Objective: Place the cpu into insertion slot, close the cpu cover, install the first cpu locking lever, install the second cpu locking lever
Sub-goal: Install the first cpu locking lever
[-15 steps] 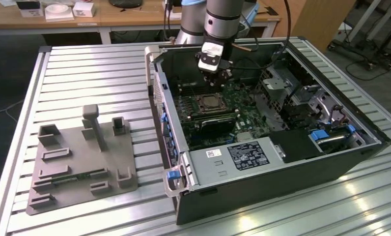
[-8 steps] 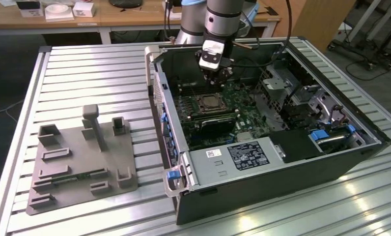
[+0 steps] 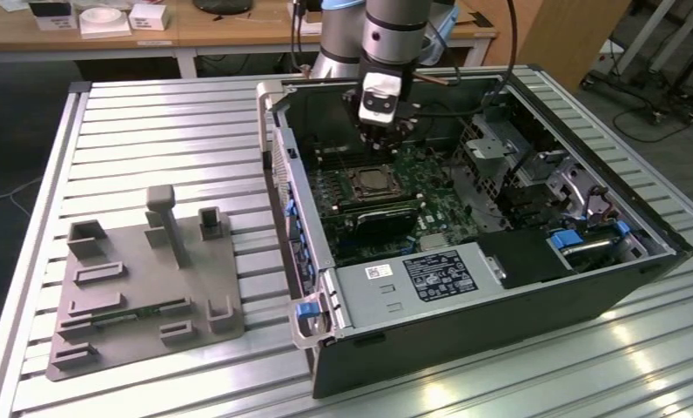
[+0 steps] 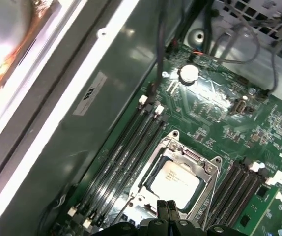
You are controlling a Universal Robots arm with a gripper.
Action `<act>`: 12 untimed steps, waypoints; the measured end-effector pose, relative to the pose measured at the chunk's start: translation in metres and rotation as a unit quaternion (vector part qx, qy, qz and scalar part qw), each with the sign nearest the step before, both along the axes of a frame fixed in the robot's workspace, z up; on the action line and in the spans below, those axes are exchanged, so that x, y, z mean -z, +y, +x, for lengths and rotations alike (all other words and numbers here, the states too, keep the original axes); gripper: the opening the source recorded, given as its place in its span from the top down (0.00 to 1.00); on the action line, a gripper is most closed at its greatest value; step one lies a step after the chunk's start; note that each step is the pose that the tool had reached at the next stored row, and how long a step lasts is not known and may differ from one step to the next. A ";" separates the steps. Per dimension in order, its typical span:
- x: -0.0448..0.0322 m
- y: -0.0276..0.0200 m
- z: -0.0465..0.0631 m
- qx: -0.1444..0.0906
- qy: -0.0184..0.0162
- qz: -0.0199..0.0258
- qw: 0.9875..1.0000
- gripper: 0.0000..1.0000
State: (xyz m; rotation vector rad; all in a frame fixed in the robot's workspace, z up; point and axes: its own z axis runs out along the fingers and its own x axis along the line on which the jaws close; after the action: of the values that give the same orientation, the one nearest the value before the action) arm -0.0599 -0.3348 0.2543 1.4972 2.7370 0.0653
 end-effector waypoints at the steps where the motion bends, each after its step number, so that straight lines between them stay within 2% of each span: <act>1: 0.0000 0.0000 0.000 -0.006 0.000 0.000 1.000 0.90; 3: 0.0000 0.0000 -0.001 -0.014 0.000 0.000 1.000 0.90; 12: 0.0000 0.0000 -0.007 -0.015 0.000 0.000 1.000 0.90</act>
State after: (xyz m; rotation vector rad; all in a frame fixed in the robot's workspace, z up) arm -0.0673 -0.3348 0.2543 1.4570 2.7593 0.0657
